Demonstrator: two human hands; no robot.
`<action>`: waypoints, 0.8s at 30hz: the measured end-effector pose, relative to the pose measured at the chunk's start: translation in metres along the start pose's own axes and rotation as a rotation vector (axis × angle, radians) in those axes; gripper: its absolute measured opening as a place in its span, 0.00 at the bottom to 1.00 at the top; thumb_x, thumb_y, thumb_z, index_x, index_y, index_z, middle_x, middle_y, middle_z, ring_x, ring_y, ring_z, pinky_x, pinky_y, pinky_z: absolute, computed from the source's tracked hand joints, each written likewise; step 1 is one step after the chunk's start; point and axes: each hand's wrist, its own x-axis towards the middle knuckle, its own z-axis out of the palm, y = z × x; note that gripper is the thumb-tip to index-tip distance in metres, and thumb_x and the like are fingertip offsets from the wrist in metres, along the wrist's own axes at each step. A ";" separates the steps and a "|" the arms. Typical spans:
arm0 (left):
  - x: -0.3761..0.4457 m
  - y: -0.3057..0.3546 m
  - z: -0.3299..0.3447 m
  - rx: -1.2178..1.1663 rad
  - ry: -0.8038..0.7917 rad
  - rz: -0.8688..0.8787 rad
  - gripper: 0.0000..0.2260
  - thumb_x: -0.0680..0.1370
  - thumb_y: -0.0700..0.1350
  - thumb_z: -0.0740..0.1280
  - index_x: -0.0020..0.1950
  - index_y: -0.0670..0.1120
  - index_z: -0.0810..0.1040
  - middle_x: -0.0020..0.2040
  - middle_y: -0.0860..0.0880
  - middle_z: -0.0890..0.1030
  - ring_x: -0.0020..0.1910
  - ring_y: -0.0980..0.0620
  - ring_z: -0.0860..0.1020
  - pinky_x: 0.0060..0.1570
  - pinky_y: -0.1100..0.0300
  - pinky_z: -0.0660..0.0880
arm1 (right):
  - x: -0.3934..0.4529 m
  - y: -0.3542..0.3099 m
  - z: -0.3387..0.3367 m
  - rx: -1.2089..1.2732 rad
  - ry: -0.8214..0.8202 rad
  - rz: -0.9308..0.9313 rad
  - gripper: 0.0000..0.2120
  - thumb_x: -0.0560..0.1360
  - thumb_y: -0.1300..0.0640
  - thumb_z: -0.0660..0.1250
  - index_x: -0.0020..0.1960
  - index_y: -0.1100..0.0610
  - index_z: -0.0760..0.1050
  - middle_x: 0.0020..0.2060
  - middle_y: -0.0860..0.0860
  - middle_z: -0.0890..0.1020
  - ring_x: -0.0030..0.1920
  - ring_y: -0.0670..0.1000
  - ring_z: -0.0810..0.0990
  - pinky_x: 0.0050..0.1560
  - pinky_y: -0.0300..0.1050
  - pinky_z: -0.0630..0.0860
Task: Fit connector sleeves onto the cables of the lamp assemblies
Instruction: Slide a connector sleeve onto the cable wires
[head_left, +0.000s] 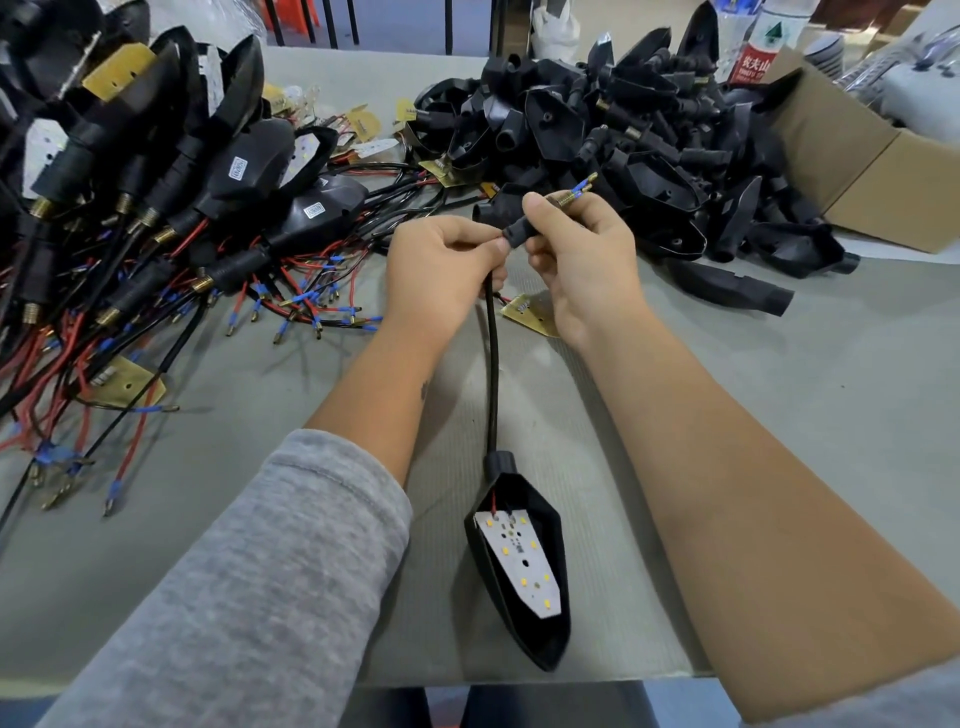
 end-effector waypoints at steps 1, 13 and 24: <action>-0.001 0.000 0.000 0.014 -0.011 0.009 0.07 0.76 0.31 0.68 0.42 0.42 0.81 0.34 0.43 0.80 0.28 0.54 0.77 0.37 0.60 0.79 | 0.000 0.000 0.000 -0.021 0.002 -0.005 0.07 0.75 0.65 0.70 0.41 0.58 0.74 0.28 0.49 0.76 0.27 0.44 0.73 0.30 0.36 0.71; -0.001 0.003 0.001 0.026 -0.077 -0.019 0.03 0.77 0.35 0.69 0.44 0.42 0.80 0.37 0.44 0.82 0.29 0.55 0.80 0.33 0.62 0.79 | 0.003 -0.006 -0.006 0.060 0.043 0.041 0.08 0.76 0.60 0.70 0.40 0.57 0.74 0.27 0.47 0.76 0.27 0.45 0.72 0.30 0.37 0.70; 0.000 0.001 -0.004 -0.046 -0.141 0.018 0.06 0.80 0.36 0.64 0.49 0.47 0.72 0.37 0.49 0.82 0.26 0.58 0.74 0.25 0.67 0.69 | 0.008 -0.001 -0.007 -0.187 -0.043 0.038 0.11 0.78 0.57 0.68 0.38 0.57 0.73 0.31 0.52 0.75 0.26 0.46 0.71 0.30 0.38 0.68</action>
